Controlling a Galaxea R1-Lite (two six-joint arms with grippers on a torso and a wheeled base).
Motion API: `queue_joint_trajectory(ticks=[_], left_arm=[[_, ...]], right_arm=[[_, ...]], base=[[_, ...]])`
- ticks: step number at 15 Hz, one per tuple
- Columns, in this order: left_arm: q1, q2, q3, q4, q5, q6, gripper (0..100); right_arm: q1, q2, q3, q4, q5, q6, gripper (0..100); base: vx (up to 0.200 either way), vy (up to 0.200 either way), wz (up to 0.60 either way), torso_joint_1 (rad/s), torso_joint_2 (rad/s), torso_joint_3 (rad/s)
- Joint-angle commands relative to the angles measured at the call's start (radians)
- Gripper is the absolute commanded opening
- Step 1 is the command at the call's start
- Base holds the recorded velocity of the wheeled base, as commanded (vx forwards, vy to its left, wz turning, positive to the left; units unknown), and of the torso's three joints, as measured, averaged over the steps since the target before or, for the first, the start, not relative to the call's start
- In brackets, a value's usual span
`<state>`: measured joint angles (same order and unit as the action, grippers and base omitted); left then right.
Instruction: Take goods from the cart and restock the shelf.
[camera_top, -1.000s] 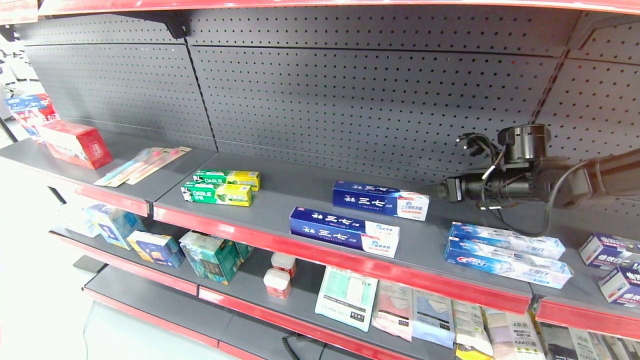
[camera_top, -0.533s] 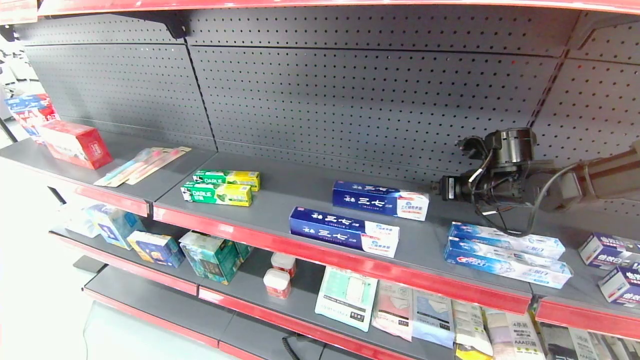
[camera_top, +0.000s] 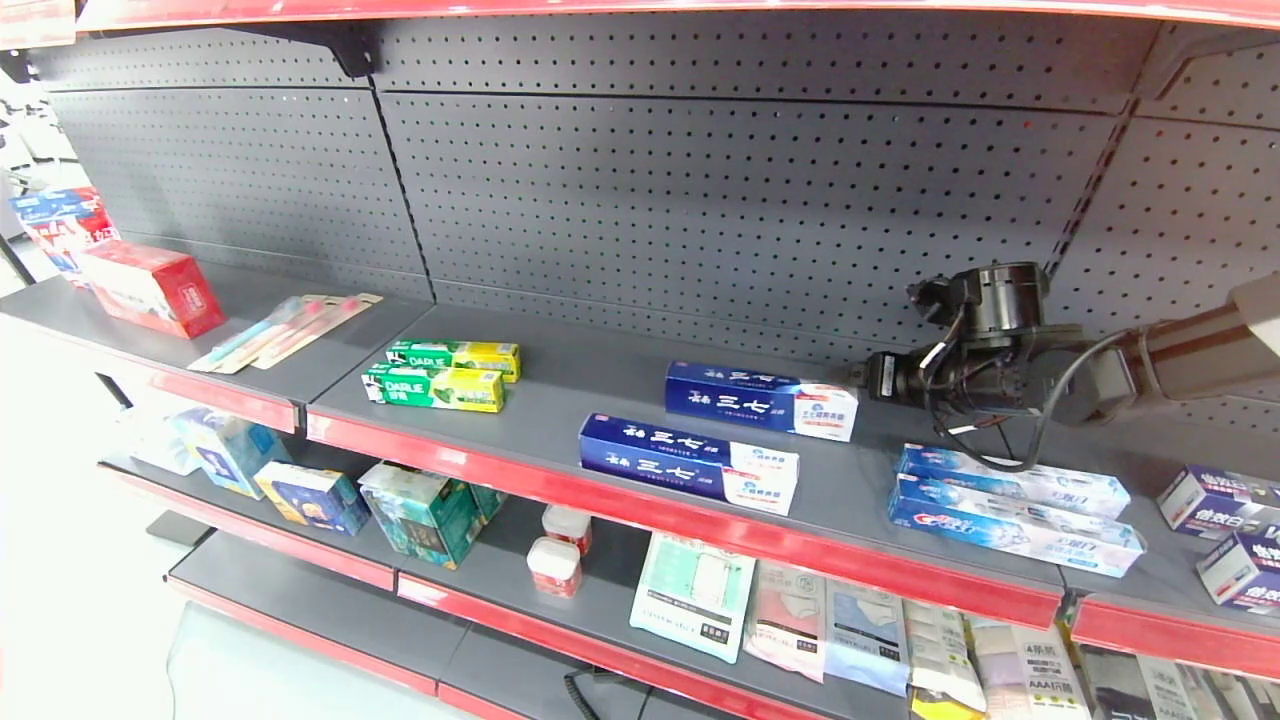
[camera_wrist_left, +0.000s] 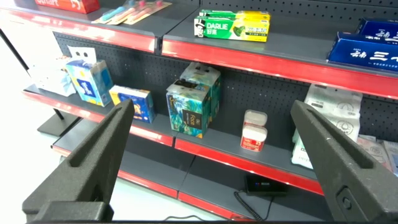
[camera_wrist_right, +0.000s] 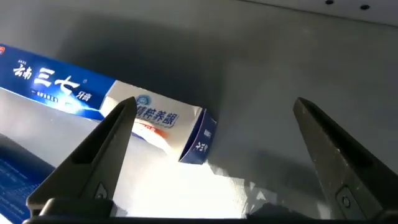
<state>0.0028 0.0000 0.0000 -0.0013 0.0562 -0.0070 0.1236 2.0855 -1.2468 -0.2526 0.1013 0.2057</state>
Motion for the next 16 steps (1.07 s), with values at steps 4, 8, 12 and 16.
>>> queue_joint_trajectory(ticks=[4,8,12,16], left_arm=[[0.000,0.002,0.000,0.000,0.001,-0.001,100],[0.000,0.000,0.000,0.000,0.001,-0.001,100],[0.000,0.000,0.000,0.000,0.001,-0.001,100],[0.000,0.000,0.000,0.000,0.002,-0.001,100]], right_arm=[[-0.021,0.045,-0.051,0.001,-0.015,0.061,100],[-0.033,0.080,-0.077,-0.001,-0.064,0.067,100],[-0.038,0.090,-0.082,-0.001,-0.078,0.064,100],[-0.033,0.085,-0.074,0.001,-0.080,0.061,100]], base=[[0.000,0.000,0.00,0.000,0.00,0.000],[0.000,0.000,0.00,0.000,0.00,0.000],[0.000,0.000,0.00,0.000,0.00,0.000],[0.000,0.000,0.00,0.000,0.00,0.000]])
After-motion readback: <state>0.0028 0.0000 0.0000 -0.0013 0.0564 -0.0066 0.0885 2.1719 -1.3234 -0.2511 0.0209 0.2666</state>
